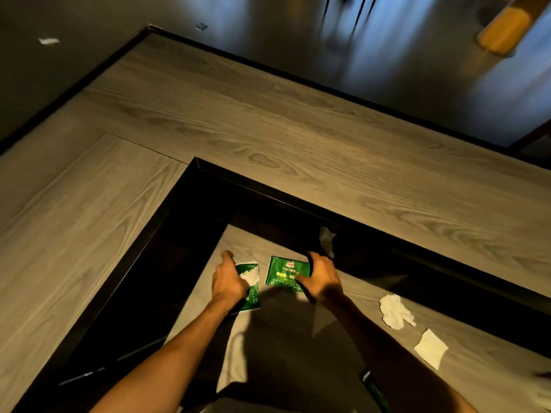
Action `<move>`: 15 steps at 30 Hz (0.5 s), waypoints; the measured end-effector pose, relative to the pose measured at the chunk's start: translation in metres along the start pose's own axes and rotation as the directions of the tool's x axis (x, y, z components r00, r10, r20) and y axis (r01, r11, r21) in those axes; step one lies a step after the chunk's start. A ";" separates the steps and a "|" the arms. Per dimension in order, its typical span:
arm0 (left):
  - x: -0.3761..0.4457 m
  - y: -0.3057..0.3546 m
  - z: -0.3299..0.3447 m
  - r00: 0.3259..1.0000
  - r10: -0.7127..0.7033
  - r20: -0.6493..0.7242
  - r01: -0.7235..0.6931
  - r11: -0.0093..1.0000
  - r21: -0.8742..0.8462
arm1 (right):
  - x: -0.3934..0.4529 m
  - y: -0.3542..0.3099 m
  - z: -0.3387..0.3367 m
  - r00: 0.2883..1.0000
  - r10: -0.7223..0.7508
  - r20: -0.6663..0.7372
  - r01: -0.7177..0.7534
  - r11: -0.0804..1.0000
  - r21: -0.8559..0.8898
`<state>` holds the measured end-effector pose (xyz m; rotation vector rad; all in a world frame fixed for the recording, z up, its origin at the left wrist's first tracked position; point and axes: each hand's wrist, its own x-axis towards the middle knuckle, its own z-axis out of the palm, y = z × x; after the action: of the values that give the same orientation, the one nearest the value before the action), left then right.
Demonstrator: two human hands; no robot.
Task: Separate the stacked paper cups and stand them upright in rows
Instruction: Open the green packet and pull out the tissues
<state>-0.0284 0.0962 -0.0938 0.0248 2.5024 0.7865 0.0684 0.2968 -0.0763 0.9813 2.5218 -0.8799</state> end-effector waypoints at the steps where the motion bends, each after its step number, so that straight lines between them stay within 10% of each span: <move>1: 0.000 -0.003 -0.005 0.998 -0.032 0.048 0.030 0.999 0.030 | 0.002 -0.003 0.002 0.999 -0.023 0.027 0.026 0.994 -0.105; 8: -0.002 -0.009 -0.031 0.888 -0.064 0.455 0.303 0.825 -0.476 | 0.004 -0.007 0.025 0.996 -0.089 0.030 0.094 0.963 -0.252; 15: -0.019 0.017 -0.024 0.827 0.026 0.562 0.384 0.705 -0.596 | -0.013 0.002 0.018 0.994 -0.046 0.103 -0.013 0.863 0.504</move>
<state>-0.0260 0.0942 -0.0590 -0.2418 1.5269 1.3663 0.0800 0.2800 -0.0851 1.0128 2.2458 -1.6089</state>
